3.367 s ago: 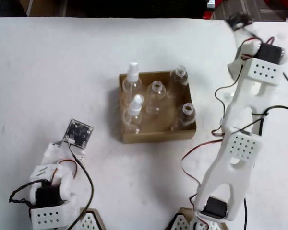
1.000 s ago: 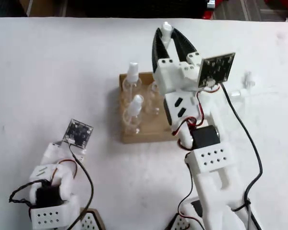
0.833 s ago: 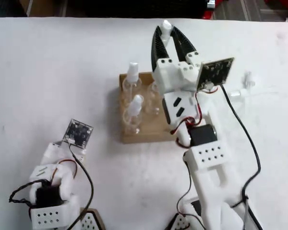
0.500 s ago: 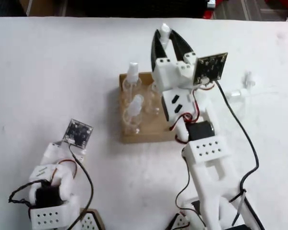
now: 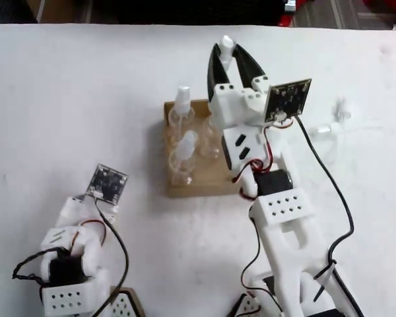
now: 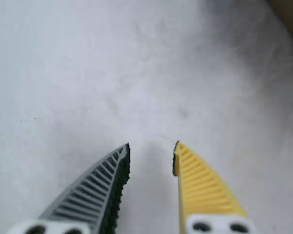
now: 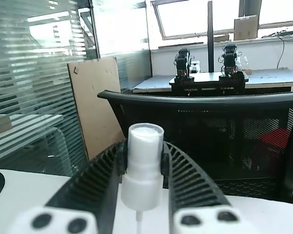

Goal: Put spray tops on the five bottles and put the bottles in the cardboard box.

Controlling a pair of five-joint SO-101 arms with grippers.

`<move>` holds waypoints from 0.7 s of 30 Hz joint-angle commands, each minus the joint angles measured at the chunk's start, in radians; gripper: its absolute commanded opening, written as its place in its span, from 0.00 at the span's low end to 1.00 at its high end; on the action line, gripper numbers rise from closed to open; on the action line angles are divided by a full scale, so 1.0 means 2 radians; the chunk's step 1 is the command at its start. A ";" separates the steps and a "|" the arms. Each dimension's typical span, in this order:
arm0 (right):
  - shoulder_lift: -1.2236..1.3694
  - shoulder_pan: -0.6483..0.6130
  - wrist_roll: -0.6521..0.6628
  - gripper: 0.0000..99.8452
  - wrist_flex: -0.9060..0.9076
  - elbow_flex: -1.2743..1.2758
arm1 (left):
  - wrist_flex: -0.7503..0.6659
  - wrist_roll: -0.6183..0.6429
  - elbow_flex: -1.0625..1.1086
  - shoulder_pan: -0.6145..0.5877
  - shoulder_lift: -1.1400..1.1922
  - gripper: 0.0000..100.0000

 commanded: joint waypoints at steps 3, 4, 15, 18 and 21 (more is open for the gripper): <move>0.000 0.008 -0.002 0.02 -0.011 -0.002 | -0.005 -0.005 0.001 -0.005 -0.003 0.14; 0.000 0.008 -0.003 0.02 -0.011 -0.002 | -0.005 -0.005 0.001 -0.005 -0.003 0.14; 0.000 0.009 -0.001 0.02 -0.012 0.036 | -0.005 -0.005 0.001 -0.005 -0.003 0.14; 0.000 0.009 0.000 0.02 -0.012 0.048 | -0.005 -0.005 0.001 -0.005 -0.003 0.14; 0.000 0.009 0.000 0.02 -0.012 0.062 | -0.005 -0.005 0.001 -0.005 -0.003 0.14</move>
